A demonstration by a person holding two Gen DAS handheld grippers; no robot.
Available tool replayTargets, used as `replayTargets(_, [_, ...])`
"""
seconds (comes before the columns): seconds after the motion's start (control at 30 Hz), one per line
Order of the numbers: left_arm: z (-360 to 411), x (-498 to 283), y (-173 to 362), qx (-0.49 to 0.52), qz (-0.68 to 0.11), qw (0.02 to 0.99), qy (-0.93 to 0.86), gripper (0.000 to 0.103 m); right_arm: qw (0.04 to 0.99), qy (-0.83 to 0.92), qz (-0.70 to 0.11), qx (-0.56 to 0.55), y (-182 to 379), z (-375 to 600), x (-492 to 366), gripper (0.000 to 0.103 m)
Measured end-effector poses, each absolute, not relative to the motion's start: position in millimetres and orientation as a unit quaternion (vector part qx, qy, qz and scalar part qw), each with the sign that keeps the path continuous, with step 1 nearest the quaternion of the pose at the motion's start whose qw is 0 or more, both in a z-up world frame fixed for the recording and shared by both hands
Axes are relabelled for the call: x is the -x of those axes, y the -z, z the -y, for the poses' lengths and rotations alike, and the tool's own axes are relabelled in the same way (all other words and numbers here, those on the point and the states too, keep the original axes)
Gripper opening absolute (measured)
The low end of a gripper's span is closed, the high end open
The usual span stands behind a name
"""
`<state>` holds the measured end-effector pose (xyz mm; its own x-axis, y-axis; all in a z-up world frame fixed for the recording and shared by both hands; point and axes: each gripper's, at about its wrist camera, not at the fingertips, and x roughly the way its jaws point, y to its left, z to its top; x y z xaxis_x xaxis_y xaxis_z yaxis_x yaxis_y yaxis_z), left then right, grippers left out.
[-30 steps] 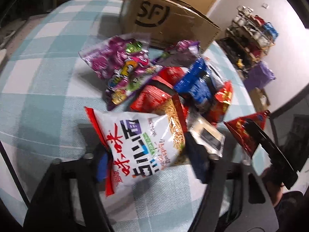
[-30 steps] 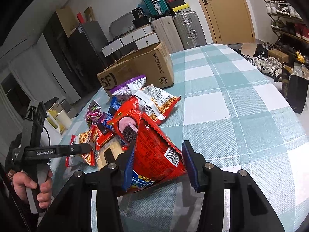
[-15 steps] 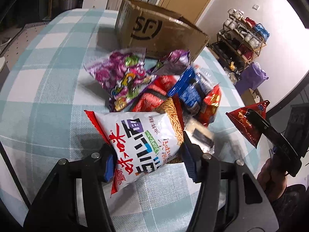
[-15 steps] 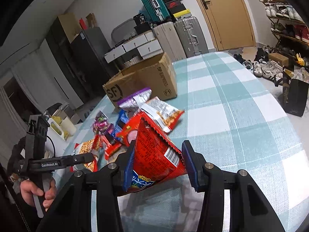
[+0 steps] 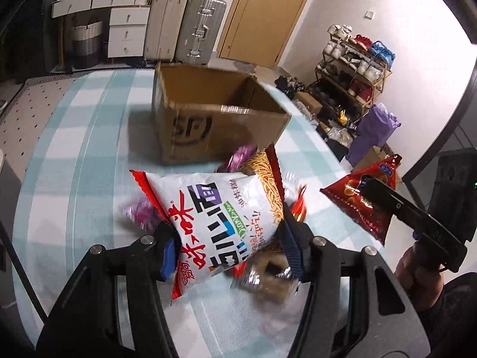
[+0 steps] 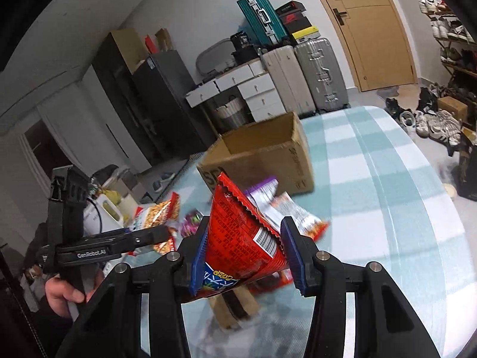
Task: Organize snacks
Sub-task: 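Carry both bags over the cardboard box and release them inside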
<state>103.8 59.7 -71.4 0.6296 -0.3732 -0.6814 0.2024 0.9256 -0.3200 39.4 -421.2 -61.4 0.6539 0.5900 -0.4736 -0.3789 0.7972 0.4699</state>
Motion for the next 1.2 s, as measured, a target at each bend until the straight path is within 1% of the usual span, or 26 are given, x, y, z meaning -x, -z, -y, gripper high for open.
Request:
replayTargets(0.4, [-49.7,-171.6,13.4,0.077,-0.377,0.907,0.171,0.055,0.893,-0.296,-0.289,-0.176,10.4,402.5,-105.0,0.047])
replayTargets(0.67, [-60.1,-242.2,-14.0,0.078,-0.377,0.909,0.158,0.055,0.893,-0.302,-0.282,-0.178,-17.7,389.0,-157.5,0.047])
replayTargets(0.9, [-61.6,-311.9,-4.4,0.074,-0.398,0.904,0.139,0.055,0.893,-0.296,-0.294,-0.17,-22.5,374.6,-205.6,0.047])
replayTargets(1.2, [-55.2,-357.4,38.5,0.065,-0.424,0.894,0.129,0.055,0.887,-0.273,-0.335,-0.16,20.5,358.2,-269.5,0.047])
